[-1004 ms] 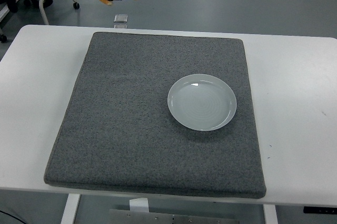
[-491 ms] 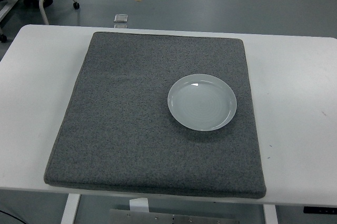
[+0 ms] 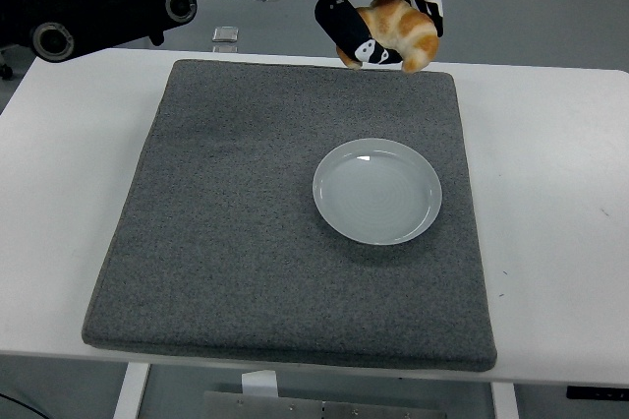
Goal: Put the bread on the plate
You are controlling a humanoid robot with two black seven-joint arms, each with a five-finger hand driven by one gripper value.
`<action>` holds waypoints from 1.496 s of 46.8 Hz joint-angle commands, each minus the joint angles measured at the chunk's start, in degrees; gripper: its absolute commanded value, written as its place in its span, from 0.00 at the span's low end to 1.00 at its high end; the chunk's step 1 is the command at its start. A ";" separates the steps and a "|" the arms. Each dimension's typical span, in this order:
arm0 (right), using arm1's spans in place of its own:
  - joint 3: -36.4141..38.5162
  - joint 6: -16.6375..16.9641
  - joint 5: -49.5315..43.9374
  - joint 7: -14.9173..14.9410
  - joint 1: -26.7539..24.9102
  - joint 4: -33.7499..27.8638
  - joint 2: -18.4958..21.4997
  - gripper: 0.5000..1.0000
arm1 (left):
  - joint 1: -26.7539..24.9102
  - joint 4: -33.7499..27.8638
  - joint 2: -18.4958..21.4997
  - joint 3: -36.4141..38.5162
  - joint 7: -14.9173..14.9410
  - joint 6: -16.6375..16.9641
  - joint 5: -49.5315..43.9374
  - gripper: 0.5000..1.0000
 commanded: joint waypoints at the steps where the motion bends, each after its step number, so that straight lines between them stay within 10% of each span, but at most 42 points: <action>1: 0.03 0.00 0.00 0.02 -0.02 0.00 0.00 0.86 | 1.24 0.09 -1.31 0.10 0.10 0.04 2.15 0.00; 70: 0.03 0.00 0.00 0.02 -0.02 0.00 0.00 0.86 | 20.31 15.29 -16.26 1.07 0.98 6.98 16.92 0.00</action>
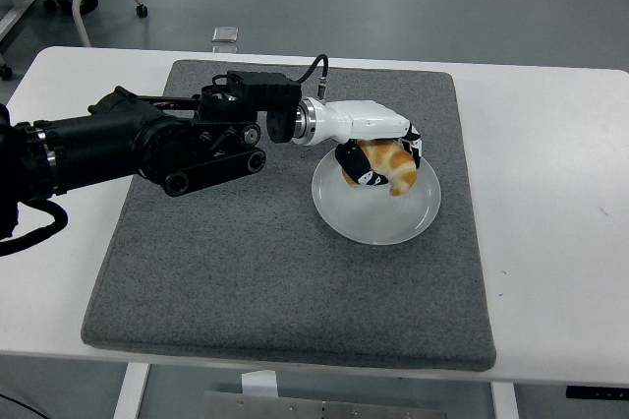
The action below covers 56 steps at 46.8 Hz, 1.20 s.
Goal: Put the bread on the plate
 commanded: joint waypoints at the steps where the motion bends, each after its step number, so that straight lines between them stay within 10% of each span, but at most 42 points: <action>1: 0.04 0.00 0.00 0.02 -0.06 0.01 0.00 0.86 | 0.47 0.10 -0.31 0.21 0.00 -0.02 0.08 0.00; 56: 0.04 0.00 0.00 -0.06 -0.06 0.01 0.00 0.86 | 2.58 2.47 -1.46 2.58 -0.09 1.47 1.31 0.00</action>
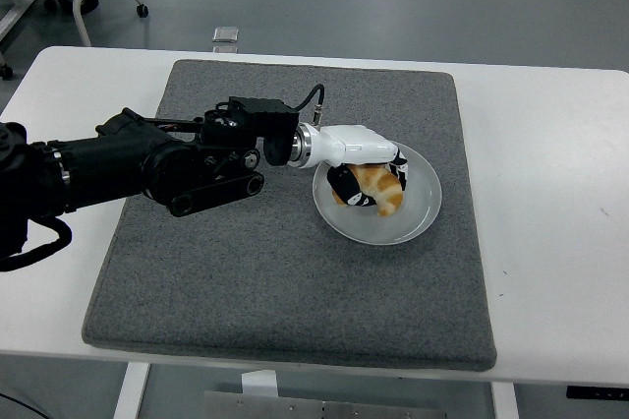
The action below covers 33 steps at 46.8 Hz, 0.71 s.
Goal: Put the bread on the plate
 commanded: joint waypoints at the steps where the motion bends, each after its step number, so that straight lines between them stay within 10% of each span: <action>1: 0.07 0.00 0.00 -0.06 -0.01 0.00 0.00 0.86 | 0.02 -0.03 0.00 -0.09 0.01 0.00 -0.01 0.00; 6: -0.02 0.00 0.00 0.03 -0.01 0.00 0.00 0.86 | 0.29 -0.03 -0.08 -0.18 -0.08 0.09 -0.09 0.40; 14: -0.02 0.00 0.00 0.03 0.08 0.00 0.00 0.86 | 0.38 -0.12 0.00 -0.18 -0.08 0.09 -0.09 0.69; 33: 0.07 0.00 0.00 0.03 -0.01 0.00 0.00 0.86 | 0.20 -0.82 -0.09 -0.70 -0.17 0.09 -1.50 0.98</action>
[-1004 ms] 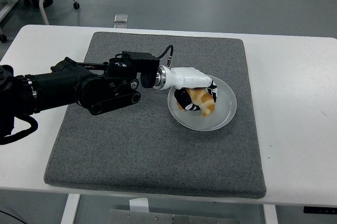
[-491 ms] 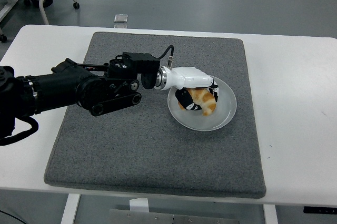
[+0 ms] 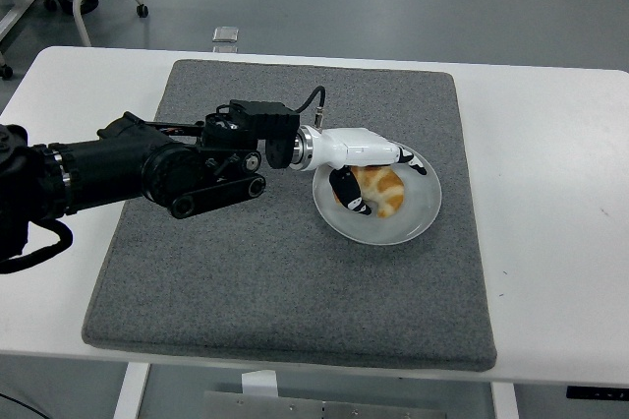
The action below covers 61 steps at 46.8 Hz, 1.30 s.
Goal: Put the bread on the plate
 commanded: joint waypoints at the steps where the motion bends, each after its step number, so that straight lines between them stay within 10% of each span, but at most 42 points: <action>1: 0.01 0.00 0.00 -0.05 0.00 0.00 0.00 0.86 | -0.16 -0.20 -0.02 -0.40 -0.10 0.00 -0.17 0.98; 24: 0.01 0.00 0.00 0.04 0.00 0.00 0.00 0.86 | -0.87 -1.87 0.69 -6.45 -0.54 0.00 -7.28 0.98; 61: -0.08 0.00 0.00 0.04 0.09 0.00 0.00 0.86 | -0.69 8.15 6.48 -26.59 0.17 2.45 -49.91 0.98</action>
